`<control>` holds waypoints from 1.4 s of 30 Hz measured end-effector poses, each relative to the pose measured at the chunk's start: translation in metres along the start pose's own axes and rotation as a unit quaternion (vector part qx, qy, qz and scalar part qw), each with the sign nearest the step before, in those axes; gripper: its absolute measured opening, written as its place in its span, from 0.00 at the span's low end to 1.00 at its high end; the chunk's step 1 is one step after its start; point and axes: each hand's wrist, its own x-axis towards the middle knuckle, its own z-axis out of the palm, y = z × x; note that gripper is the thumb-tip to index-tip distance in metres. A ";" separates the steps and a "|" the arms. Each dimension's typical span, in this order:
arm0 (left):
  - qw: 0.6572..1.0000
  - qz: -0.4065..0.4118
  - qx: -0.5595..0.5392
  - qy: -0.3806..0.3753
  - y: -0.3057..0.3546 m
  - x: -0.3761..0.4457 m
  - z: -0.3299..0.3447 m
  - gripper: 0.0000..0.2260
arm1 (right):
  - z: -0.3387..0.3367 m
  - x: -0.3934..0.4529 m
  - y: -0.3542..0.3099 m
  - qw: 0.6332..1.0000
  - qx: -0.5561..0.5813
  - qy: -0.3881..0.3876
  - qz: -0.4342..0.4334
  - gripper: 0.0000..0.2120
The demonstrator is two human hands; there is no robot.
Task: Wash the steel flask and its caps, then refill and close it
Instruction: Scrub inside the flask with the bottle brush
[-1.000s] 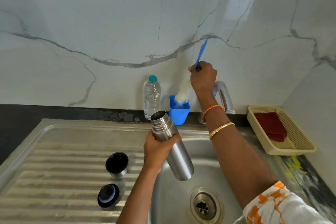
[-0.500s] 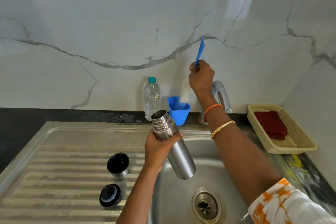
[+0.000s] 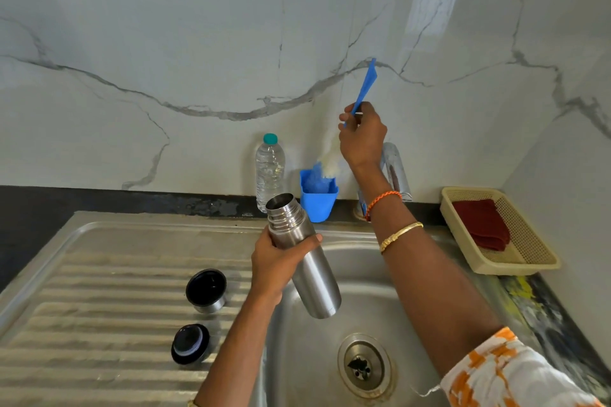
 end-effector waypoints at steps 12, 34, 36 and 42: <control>1.000 0.013 0.003 0.008 0.002 -0.022 -0.003 0.22 | -0.052 -0.033 -0.049 0.987 0.079 0.111 -0.084 0.07; 0.988 -0.018 0.146 -0.052 -0.093 -0.100 0.031 0.23 | -0.185 -0.225 0.019 0.919 0.178 0.347 0.050 0.06; 0.983 -0.016 0.171 -0.067 -0.099 -0.101 0.034 0.24 | -0.206 -0.231 0.032 0.877 0.251 0.395 0.110 0.08; 0.969 -0.002 0.229 -0.087 -0.099 -0.102 0.052 0.24 | -0.248 -0.232 0.079 0.807 0.336 0.435 0.216 0.02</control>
